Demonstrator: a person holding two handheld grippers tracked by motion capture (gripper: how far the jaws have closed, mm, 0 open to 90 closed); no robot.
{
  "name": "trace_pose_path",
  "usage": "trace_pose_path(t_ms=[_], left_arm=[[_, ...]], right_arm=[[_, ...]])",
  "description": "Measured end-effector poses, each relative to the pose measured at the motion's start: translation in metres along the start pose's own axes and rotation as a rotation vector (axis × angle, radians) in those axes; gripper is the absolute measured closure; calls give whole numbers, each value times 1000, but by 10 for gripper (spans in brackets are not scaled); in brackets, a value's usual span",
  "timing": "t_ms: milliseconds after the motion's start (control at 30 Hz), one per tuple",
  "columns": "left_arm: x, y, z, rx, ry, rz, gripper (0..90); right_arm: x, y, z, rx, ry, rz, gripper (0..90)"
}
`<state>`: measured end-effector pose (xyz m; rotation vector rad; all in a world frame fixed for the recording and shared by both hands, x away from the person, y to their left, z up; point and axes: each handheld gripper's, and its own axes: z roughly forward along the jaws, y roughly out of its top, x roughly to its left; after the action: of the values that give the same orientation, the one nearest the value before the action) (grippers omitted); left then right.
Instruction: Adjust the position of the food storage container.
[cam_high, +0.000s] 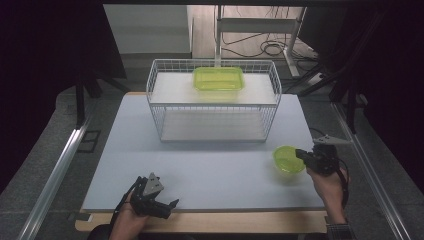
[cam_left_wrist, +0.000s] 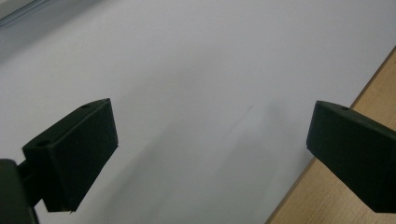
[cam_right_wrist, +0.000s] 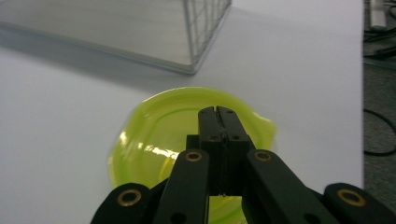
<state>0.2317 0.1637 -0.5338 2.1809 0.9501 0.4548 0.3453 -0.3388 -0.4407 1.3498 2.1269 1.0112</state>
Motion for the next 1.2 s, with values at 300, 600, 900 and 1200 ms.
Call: trace_pose_path(t_ms=[300, 600, 900, 1200], left_arm=[[0, 0, 0, 4, 0, 2, 18], [0, 0, 1, 8, 5, 2, 18], [-1, 0, 1, 11, 6, 6, 18], [-1, 0, 1, 12, 7, 9, 19]], right_arm=[[-28, -8, 4, -11, -81, 64, 891], [-43, -22, 16, 19, -85, 109, 890], [-37, -23, 22, 31, -68, 107, 890], [-25, -24, 25, 50, -52, 95, 890]])
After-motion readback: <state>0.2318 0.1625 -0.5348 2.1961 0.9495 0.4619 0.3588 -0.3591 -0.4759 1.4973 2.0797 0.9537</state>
